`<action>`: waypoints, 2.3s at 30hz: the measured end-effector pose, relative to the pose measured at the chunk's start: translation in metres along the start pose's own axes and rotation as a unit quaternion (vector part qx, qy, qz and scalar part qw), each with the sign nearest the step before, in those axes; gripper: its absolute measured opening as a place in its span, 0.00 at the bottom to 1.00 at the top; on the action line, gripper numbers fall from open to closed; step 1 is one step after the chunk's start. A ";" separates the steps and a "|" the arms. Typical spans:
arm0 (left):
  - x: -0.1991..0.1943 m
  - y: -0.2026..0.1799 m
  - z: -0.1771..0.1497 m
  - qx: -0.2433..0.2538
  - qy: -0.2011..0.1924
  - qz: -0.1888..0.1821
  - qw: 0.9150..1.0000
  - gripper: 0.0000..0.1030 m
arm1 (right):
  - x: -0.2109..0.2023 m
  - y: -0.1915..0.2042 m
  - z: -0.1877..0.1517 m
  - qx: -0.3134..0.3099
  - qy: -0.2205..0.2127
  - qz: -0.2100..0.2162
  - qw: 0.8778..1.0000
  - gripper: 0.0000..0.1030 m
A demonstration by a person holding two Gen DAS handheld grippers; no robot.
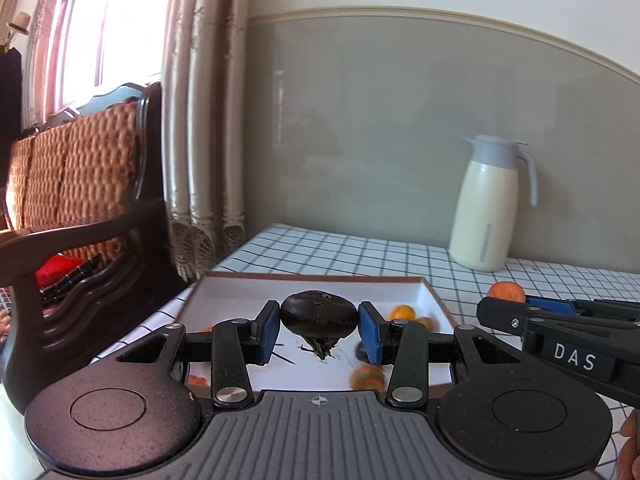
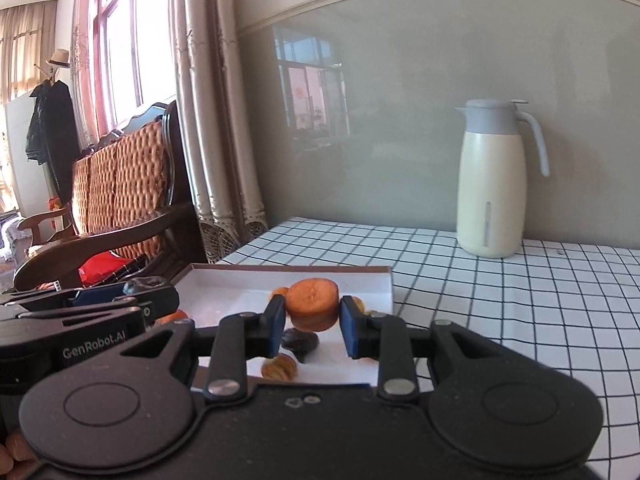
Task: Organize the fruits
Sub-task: 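Carry the dark fruit and carrot slice over the white box with both grippers, then open both grippers to drop the dark fruit and carrot slice into the box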
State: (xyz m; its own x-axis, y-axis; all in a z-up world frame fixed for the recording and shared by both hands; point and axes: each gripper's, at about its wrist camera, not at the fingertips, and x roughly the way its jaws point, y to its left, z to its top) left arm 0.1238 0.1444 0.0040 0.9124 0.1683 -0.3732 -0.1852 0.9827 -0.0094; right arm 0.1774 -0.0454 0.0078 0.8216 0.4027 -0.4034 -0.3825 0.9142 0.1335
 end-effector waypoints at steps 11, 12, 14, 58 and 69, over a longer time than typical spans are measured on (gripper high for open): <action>0.027 0.030 0.008 -0.009 0.001 0.030 1.000 0.42 | 0.030 0.006 0.012 -0.001 -0.004 -0.006 1.000 0.20; 0.031 0.033 0.009 -0.010 0.002 0.032 0.999 0.42 | 0.034 0.005 0.013 0.001 -0.005 -0.007 1.000 0.20; 0.038 0.037 0.009 -0.011 0.002 0.037 0.999 0.42 | 0.040 0.003 0.014 0.002 -0.005 -0.011 1.000 0.20; 0.105 0.063 -0.005 -0.023 0.028 0.071 0.997 0.42 | 0.126 -0.017 -0.007 0.009 0.059 -0.048 0.997 0.20; 0.118 0.067 0.001 -0.016 0.012 0.106 0.994 1.00 | 0.099 -0.022 0.011 0.024 -0.050 -0.116 0.992 0.87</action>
State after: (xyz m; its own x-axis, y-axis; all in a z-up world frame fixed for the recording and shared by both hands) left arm 0.2191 0.2300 -0.0395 0.8424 0.3698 -0.3920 -0.3848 0.9220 0.0428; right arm 0.2719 -0.0250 -0.0254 0.9241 0.1820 -0.3360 -0.1605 0.9828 0.0911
